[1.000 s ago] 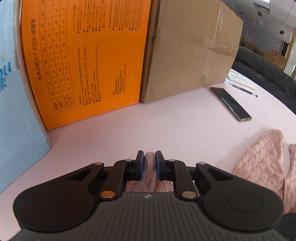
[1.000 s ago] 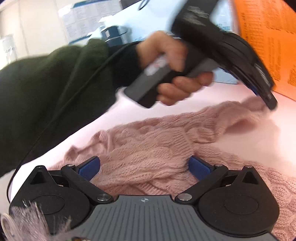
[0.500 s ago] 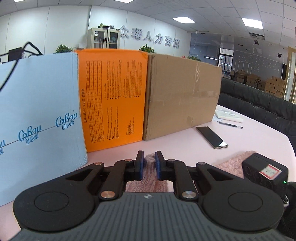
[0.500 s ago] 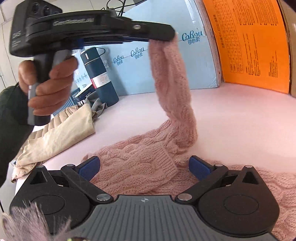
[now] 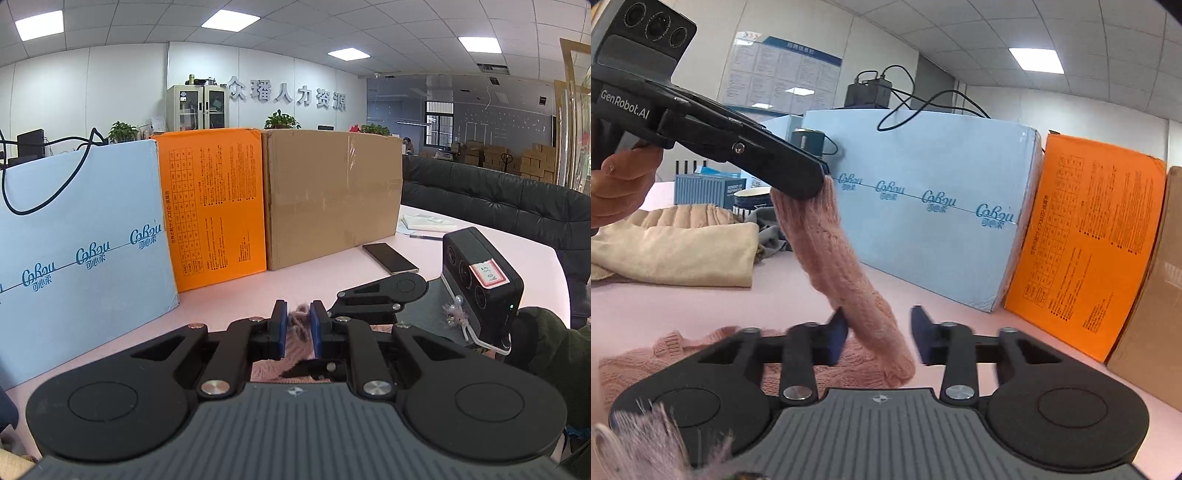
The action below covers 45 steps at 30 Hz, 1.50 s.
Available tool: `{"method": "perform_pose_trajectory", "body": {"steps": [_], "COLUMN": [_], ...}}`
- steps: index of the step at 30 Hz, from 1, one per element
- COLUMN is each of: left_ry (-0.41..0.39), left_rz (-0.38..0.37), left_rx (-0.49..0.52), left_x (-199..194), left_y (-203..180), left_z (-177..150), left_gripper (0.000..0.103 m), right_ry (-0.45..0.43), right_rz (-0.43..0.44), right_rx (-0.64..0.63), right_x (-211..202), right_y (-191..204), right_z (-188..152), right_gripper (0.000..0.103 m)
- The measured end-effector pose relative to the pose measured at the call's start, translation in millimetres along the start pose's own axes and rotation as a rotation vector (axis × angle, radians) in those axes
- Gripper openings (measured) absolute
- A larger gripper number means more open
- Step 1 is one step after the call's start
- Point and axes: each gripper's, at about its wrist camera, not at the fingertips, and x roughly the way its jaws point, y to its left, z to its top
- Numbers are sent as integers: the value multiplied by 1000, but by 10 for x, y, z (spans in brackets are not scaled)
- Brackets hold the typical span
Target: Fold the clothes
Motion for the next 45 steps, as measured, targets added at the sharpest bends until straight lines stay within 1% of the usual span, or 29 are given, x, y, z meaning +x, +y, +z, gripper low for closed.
{"method": "perform_pose_trajectory", "body": {"steps": [2,4,7,10,12,13,14,15,16,18,19,20,21,22,23,25,27,28,29,31,33,34,35,36,37,38,40,41,45], "left_ry": [-11,-22,-38,-27,-29,-40,-51,-61,-76,-85,-76,-53,-24,5,34,90,120,126,132,153,173,182,186,190,193,189,172,159,121], "left_rz": [6,7,4,-18,-15,-15,-14,-14,-4,24,43,72,105,137,157,182,187,172,154,130,125,127,133,140,146,145,139,133,114], "left_rx": [-7,-13,-18,1,22,21,20,18,8,-29,-51,-79,-109,-139,-179,-293,-413,-473,-520,-559,-536,-519,-507,-498,-494,-498,-507,-512,-511], "left_x": [-126,-260,-476,-690,-816,-885,-954,-1022,-1061,-1074,-1067,-1025,-974,-923,-872,-679,-487,-397,-321,-179,-73,-26,-1,17,35,28,-3,-30,-175], "left_y": [-14,-72,-170,-303,-390,-415,-440,-466,-463,-414,-385,-340,-292,-243,-191,-65,44,93,130,144,103,78,61,46,43,46,61,65,14], "left_z": [-45,-100,-206,-377,-504,-567,-631,-694,-738,-816,-850,-877,-901,-925,-946,-1002,-1057,-1077,-1094,-1093,-1076,-1074,-1071,-1066,-1054,-1047,-1034,-1016,-937], "left_gripper": [12,12,12,12,16,29,52,66,90,90,90,90,90,90,90,90,90,90,88,84,82,79,63,52,32,18,7,4,4], "right_ry": [-1,-20,-31,3,29,34,40,56,72,107,118,115,113,117,122,146,191,212,235,271,296,301,306,311,315,320,331,336,335], "right_rz": [55,109,211,336,388,396,407,439,471,505,504,482,461,439,417,381,315,287,261,235,225,219,213,206,203,196,189,189,188], "right_rx": [-17,-40,-101,-156,-206,-211,-209,-209,-209,-223,-224,-214,-204,-174,-143,-105,-120,-133,-145,-146,-128,-118,-107,-97,-89,-85,-80,-76,-61], "right_x": [-43,-135,-215,-259,-272,-269,-260,-253,-246,-254,-251,-275,-298,-286,-273,-222,-150,-124,-88,-36,-1,12,25,38,53,71,111,131,142], "right_y": [24,63,224,392,525,568,585,606,627,644,632,602,572,521,470,396,386,390,392,369,321,298,275,252,234,222,212,208,183], "right_z": [45,111,201,241,241,234,230,226,221,202,201,182,163,152,142,107,64,38,13,-46,-100,-117,-134,-151,-163,-176,-202,-213,-229], "right_gripper": [17,17,17,17,17,17,17,17,17,18,24,32,53,67,70,70,71,75,77,81,84,87,88,90,91,92,95,96,98]}}
